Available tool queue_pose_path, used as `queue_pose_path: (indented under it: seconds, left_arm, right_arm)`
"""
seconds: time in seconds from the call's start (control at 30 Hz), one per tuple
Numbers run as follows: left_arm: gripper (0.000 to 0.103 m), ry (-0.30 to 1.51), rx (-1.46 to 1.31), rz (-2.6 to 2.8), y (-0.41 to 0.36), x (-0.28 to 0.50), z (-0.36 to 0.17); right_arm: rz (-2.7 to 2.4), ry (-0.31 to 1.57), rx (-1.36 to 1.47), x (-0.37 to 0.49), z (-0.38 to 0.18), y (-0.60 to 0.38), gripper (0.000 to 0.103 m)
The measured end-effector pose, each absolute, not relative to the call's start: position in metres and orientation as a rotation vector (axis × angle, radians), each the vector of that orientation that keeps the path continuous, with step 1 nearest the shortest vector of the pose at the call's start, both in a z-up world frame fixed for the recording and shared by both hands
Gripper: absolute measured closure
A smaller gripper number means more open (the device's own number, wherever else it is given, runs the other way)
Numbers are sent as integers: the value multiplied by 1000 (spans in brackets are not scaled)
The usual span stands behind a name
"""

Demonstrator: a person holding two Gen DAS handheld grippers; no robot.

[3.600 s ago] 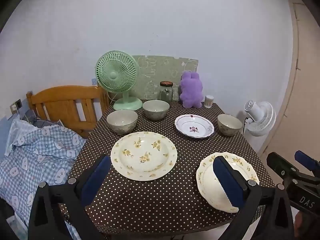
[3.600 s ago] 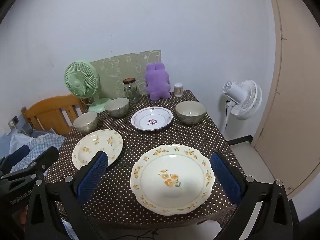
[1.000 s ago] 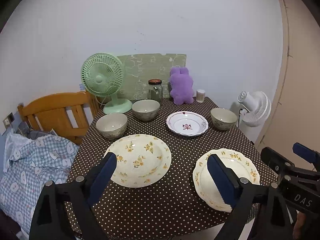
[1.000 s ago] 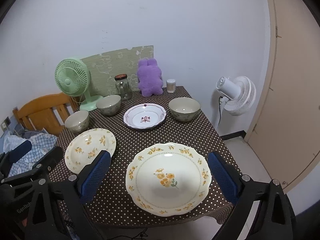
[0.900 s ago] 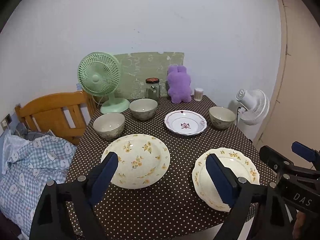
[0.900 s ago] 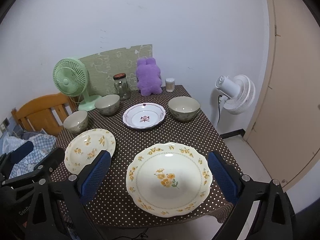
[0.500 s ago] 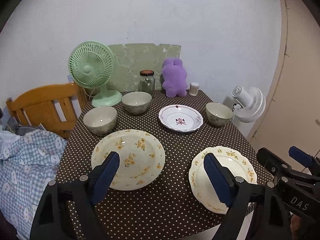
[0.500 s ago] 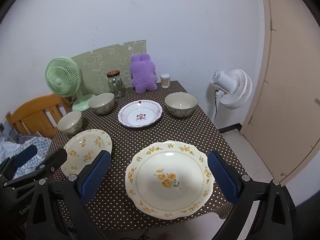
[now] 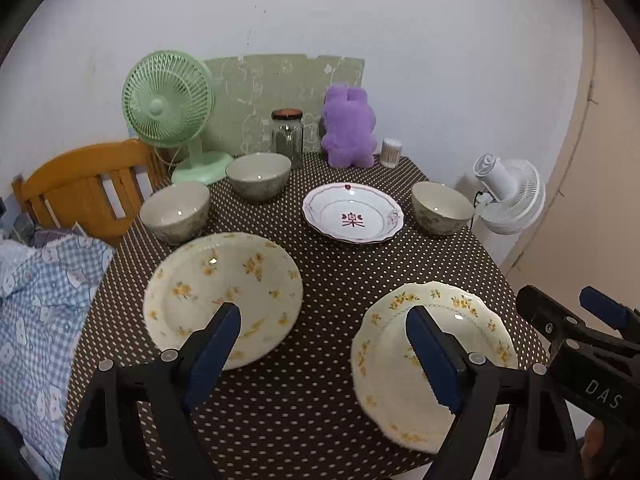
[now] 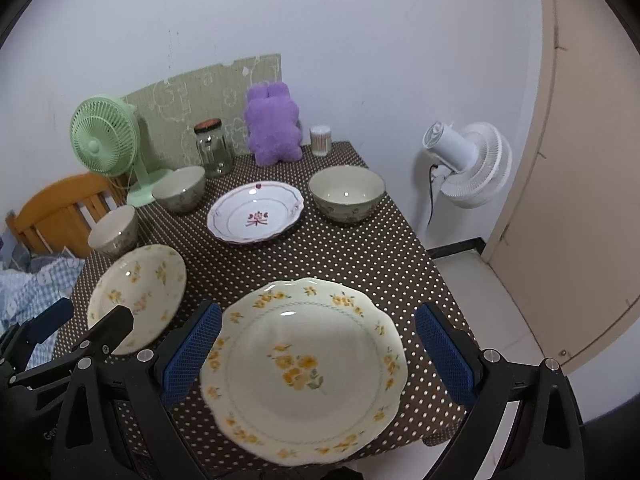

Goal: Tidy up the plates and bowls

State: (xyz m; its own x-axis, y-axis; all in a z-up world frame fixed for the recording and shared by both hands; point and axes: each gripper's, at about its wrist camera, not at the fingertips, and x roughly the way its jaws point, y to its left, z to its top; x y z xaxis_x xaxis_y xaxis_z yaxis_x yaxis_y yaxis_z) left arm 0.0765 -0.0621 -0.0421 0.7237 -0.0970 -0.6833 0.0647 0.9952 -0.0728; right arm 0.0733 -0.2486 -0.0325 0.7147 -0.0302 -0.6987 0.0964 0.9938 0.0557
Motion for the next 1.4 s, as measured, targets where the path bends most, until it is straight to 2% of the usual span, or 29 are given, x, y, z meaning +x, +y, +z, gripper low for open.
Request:
queue_pose_path:
  seconds: [0.4, 0.87, 1.1, 1.4]
  left_arm:
    - [22, 875, -82, 29, -104, 108, -89]
    - [24, 1074, -125, 99, -129, 108, -150]
    - [30, 1113, -131, 94, -135, 107, -163]
    - [31, 1110, -105, 91, -142, 119, -163]
  right_arm:
    - [21, 866, 59, 122, -78, -286, 7]
    - [78, 1075, 61, 147, -150, -306, 11]
    - [114, 1126, 72, 149, -166, -300, 19]
    - [92, 1150, 85, 155, -170, -296, 19]
